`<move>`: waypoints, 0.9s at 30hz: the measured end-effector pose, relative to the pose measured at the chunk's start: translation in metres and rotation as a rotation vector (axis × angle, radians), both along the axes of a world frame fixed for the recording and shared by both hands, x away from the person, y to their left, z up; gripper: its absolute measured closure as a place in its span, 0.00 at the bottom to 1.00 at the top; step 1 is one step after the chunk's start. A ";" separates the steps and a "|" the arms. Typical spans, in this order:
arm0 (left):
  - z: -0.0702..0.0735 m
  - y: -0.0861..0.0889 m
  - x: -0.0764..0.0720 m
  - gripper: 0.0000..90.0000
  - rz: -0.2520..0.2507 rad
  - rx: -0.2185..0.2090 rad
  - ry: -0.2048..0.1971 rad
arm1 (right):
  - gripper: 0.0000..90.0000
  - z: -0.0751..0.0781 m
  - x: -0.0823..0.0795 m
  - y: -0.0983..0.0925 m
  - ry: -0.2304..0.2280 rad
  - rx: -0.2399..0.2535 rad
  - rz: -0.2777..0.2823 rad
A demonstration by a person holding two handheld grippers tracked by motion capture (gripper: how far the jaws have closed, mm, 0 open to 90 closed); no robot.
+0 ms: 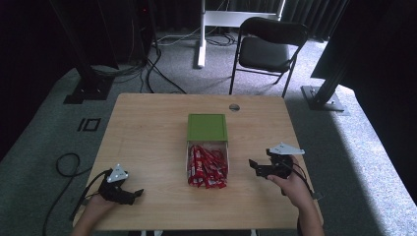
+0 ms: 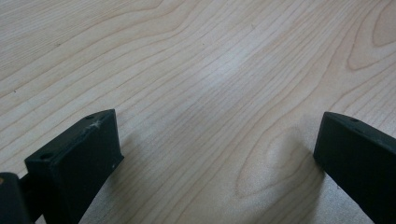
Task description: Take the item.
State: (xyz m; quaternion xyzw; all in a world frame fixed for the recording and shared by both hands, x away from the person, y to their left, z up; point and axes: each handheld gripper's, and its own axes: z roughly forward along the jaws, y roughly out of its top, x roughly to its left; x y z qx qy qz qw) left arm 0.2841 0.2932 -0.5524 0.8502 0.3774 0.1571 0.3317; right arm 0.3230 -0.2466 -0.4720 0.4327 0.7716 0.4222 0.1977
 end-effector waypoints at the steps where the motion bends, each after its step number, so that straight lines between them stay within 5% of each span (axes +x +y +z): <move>1: 0.000 0.000 0.000 0.02 0.000 0.000 0.000 | 0.17 0.002 0.000 0.002 0.000 0.001 0.006; 27: 0.000 0.000 0.000 0.02 0.001 -0.002 0.000 | 0.20 0.036 0.002 0.077 -0.065 0.015 0.187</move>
